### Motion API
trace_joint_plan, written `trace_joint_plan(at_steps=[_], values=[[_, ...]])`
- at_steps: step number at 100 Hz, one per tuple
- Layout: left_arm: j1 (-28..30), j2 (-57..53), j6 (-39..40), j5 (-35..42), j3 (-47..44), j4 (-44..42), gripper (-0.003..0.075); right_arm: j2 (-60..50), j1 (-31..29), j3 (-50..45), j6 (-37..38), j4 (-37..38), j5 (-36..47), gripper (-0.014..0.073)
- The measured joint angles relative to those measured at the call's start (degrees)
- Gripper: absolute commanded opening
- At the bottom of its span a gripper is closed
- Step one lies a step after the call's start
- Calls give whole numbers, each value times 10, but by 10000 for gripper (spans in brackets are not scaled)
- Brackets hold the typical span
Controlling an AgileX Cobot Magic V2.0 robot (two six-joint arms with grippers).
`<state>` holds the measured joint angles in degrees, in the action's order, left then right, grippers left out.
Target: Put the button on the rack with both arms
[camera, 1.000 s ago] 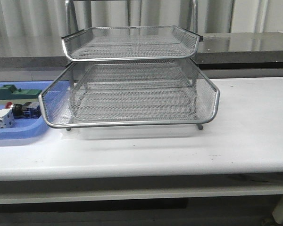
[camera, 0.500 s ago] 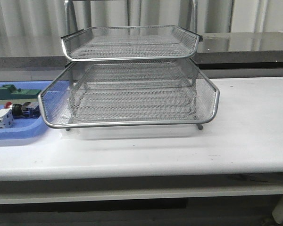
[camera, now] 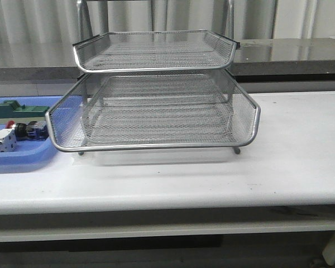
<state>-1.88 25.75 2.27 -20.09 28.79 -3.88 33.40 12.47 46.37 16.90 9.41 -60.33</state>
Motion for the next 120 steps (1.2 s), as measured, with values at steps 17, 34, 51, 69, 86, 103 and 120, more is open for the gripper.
trace_joint_plan(at_steps=[17, 34, 51, 69, 86, 103, 120], values=[[0, 133, 0, -54, 95, -51, -20, 0, 0, 0, 0, 0, 0, -66], [-4, 248, 0, -136, 174, -58, -20, 0, 0, 0, 0, 0, 0, -66], [-5, 339, 0, -195, 235, -58, -20, 0, 0, 0, 0, 0, 0, -66], [-5, 397, -4, -235, 274, -58, -20, 0, 0, 0, 0, 0, 0, -66], [-5, 416, -36, -253, 287, -58, 113, 0, 0, 0, 0, 0, 0, -66], [-6, 417, -73, -277, 288, -58, 522, 0, 0, 0, 0, 0, 0, -66], [-6, 417, -80, -291, 288, -58, 639, 0, 0, 0, 0, 0, 0, -66]])
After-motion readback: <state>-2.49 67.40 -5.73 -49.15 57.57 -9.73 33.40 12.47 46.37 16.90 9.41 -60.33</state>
